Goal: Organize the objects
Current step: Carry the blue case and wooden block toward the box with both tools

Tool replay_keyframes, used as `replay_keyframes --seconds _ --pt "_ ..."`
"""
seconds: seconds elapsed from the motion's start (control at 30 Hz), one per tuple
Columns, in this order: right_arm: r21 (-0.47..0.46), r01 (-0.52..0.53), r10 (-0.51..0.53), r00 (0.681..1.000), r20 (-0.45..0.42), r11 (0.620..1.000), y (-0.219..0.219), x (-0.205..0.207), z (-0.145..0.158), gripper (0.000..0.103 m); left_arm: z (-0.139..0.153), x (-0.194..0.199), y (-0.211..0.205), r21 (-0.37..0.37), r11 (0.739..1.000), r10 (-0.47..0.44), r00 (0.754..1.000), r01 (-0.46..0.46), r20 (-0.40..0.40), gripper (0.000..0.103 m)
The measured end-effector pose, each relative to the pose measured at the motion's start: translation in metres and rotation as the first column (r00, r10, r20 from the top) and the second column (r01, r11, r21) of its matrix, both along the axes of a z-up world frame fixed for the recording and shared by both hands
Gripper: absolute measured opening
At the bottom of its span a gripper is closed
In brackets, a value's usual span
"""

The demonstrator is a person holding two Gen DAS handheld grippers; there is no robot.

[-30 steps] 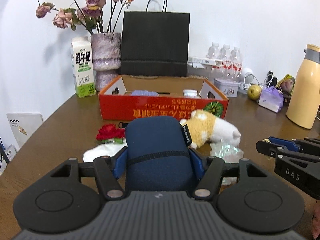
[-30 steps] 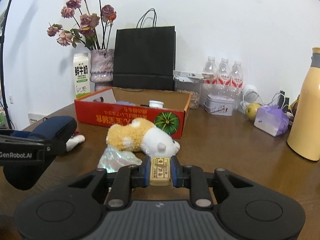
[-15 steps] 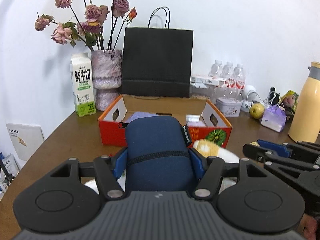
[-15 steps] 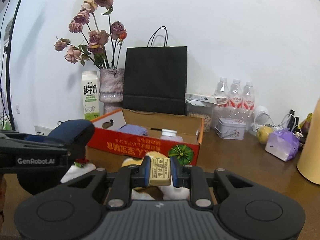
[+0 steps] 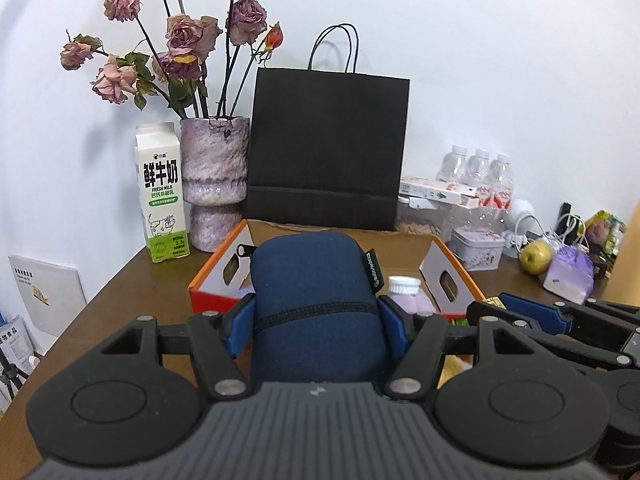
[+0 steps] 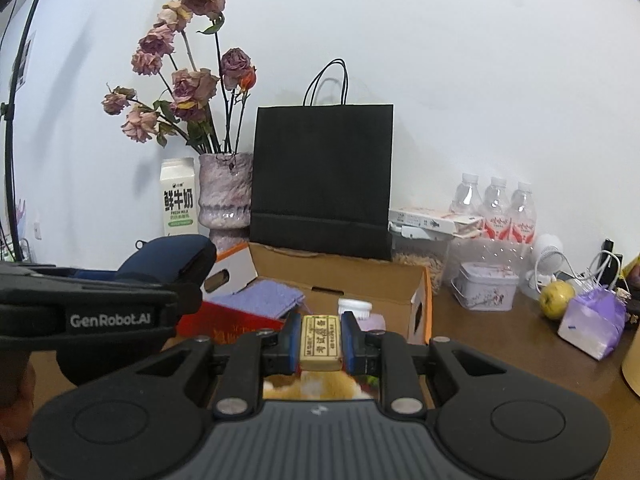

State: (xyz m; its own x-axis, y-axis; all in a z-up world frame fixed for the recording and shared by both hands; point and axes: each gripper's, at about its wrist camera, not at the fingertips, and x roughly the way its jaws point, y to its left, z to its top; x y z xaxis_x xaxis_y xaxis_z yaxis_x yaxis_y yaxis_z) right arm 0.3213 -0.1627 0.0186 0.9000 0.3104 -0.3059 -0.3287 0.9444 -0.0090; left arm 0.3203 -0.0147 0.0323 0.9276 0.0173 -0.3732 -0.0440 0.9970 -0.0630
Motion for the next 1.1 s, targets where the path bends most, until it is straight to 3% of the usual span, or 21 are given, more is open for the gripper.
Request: replay_keyframes --seconds 1.1 --pt "-0.010 -0.005 0.005 1.000 0.006 1.000 0.032 0.132 0.007 0.020 0.002 0.136 0.015 -0.049 0.998 0.031 1.000 -0.030 0.007 0.065"
